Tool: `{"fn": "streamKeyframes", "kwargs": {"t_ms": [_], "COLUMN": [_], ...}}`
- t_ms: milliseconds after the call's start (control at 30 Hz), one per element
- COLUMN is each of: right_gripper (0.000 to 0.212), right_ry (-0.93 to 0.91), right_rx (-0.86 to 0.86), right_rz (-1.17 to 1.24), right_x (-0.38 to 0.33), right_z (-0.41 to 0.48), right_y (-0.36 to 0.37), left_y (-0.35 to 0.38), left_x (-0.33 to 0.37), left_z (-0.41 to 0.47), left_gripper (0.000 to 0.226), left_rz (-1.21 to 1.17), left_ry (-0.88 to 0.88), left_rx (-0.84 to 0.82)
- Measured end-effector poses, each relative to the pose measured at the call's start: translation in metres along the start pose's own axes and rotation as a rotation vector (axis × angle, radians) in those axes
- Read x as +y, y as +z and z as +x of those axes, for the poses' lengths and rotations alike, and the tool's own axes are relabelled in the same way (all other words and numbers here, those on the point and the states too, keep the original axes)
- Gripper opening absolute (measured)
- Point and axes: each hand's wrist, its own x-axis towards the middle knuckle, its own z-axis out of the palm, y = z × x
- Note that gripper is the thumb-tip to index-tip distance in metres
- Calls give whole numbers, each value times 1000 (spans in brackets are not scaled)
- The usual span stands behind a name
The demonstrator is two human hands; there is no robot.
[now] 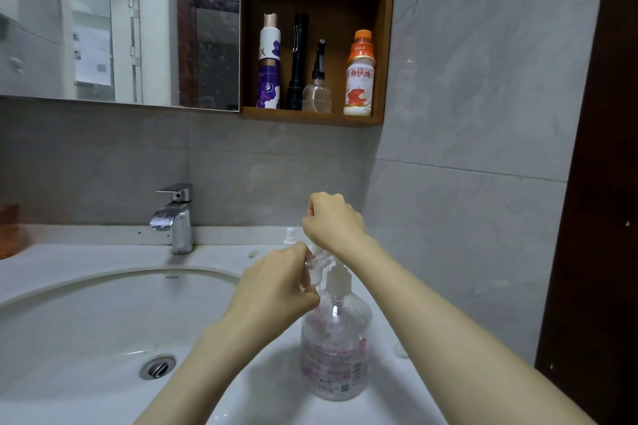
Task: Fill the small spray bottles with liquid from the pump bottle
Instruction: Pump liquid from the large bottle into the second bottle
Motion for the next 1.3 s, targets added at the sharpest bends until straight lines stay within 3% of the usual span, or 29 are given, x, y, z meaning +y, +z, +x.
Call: {"fn": "streamKeyframes", "kwargs": {"t_ms": [533, 700, 900, 1300], "right_gripper": [27, 25, 25, 15], "right_ry": [-18, -13, -12, -18], "right_rx": [-77, -44, -49, -65], "right_rz": [-49, -37, -31, 1], "right_x": [4, 1, 0, 1], "right_z": [0, -1, 0, 0], "right_y": [8, 3, 1, 4], "left_y": [7, 2, -2, 4], "left_x": [-1, 2, 4, -1], "left_z": [-3, -4, -3, -5], "left_gripper": [15, 32, 33, 15], "left_rz": [12, -7, -10, -26], "left_ry": [11, 8, -3, 0], "left_rx": [36, 18, 13, 50]}}
